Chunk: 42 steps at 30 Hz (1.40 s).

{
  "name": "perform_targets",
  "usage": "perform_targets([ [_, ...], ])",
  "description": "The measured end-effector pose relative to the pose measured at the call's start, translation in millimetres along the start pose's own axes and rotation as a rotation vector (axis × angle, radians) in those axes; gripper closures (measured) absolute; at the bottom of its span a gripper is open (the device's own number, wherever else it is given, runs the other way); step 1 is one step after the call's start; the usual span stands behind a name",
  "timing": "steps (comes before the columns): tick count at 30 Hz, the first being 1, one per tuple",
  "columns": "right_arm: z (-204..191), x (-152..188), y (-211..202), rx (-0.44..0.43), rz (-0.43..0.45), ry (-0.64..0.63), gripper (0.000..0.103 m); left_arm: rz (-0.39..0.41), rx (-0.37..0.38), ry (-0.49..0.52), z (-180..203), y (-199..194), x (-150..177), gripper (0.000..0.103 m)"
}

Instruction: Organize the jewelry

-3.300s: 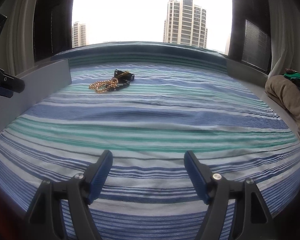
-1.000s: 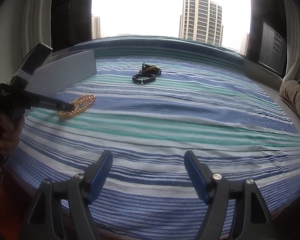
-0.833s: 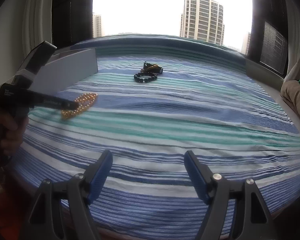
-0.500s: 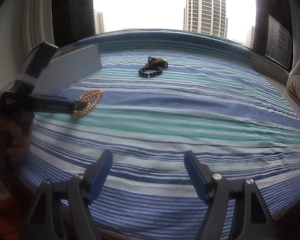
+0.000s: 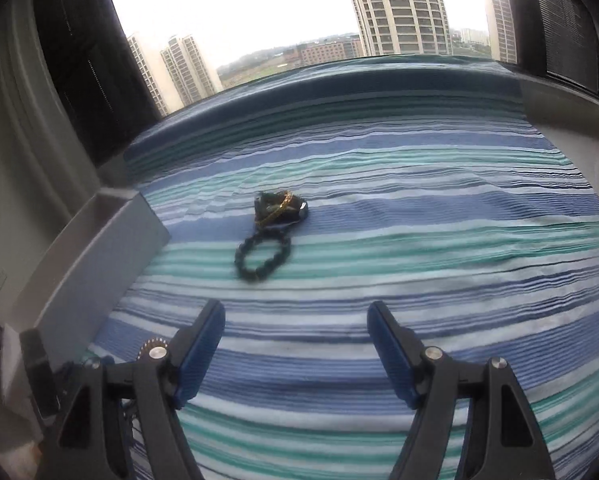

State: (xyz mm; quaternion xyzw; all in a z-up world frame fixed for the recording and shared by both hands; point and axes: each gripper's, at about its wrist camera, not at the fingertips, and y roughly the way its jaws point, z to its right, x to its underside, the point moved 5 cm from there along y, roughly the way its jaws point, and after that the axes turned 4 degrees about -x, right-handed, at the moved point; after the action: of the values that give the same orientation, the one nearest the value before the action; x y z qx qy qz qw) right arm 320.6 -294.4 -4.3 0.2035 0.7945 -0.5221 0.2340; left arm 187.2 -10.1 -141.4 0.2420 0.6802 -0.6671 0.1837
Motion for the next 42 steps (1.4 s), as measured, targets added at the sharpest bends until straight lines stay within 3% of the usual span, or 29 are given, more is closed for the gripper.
perform_targets([
  [1,3.4,-18.1,15.1,-0.016,-0.018,0.037,0.032,0.0,0.001,0.0,-0.1,0.0,-0.1,0.005],
  [3,4.4,-42.6,48.8,-0.082,-0.076,0.134,0.049,0.0,0.001,0.0,0.2,0.3,0.5,0.005],
  [6,-4.0,-59.6,102.1,-0.157,-0.163,0.24,0.061,0.0,0.002,0.0,0.0,0.8,1.3,0.005],
  [11,-26.2,-64.7,162.8,-0.089,-0.223,0.219,0.065,0.001,0.002,0.0,-0.3,1.6,2.6,0.005],
  [14,-28.7,-63.3,183.4,0.019,-0.222,0.187,0.067,0.001,0.002,0.0,-0.5,1.6,2.5,0.005],
  [16,-25.7,-61.6,194.9,0.061,-0.237,0.19,0.083,0.001,0.002,0.0,-0.9,1.5,2.5,0.005],
  [17,-24.7,-60.7,197.0,0.07,-0.236,0.194,0.094,0.001,0.002,0.0,-1.0,1.4,2.6,0.005],
  [19,-26.3,-62.9,188.4,0.066,-0.173,0.191,0.095,0.001,0.002,-0.001,-1.0,1.4,2.5,0.005],
  [24,-39.5,-73.6,149.3,-0.166,-0.021,0.224,0.095,0.0,0.002,0.001,0.1,1.3,1.9,0.004],
  [29,-51.5,-51.3,112.7,-0.309,-0.03,0.22,0.095,-0.006,0.032,-0.008,-2.0,-1.9,2.6,0.006],
  [30,-53.0,-41.4,102.5,-0.332,-0.036,0.213,0.095,-0.008,0.03,-0.009,-2.7,-4.2,3.6,0.009],
  [33,-55.3,-4.0,60.6,-0.361,-0.019,0.138,0.095,-0.02,0.044,-0.016,-3.6,-12.0,6.9,0.029],
  [34,-58.4,11.5,50.1,-0.361,-0.008,0.107,0.095,-0.024,0.049,-0.01,-2.5,-13.8,7.5,0.043],
  [35,-58.0,27.3,40.2,-0.357,-0.002,0.083,0.095,-0.023,0.048,0.003,0.3,-15.7,7.6,0.071],
  [36,-55.6,43.0,31.6,-0.353,-0.003,0.07,0.095,-0.027,0.044,0.014,2.3,-16.3,7.5,0.09],
  [40,-34.7,91.5,6.0,-0.333,-0.008,0.087,0.095,-0.056,0.125,-0.082,-6.0,-18.7,1.5,0.092],
  [42,-26.3,107.6,-6.1,-0.324,-0.005,0.098,0.095,-0.039,0.181,-0.149,-14.5,-30.4,-6.7,0.099],
])
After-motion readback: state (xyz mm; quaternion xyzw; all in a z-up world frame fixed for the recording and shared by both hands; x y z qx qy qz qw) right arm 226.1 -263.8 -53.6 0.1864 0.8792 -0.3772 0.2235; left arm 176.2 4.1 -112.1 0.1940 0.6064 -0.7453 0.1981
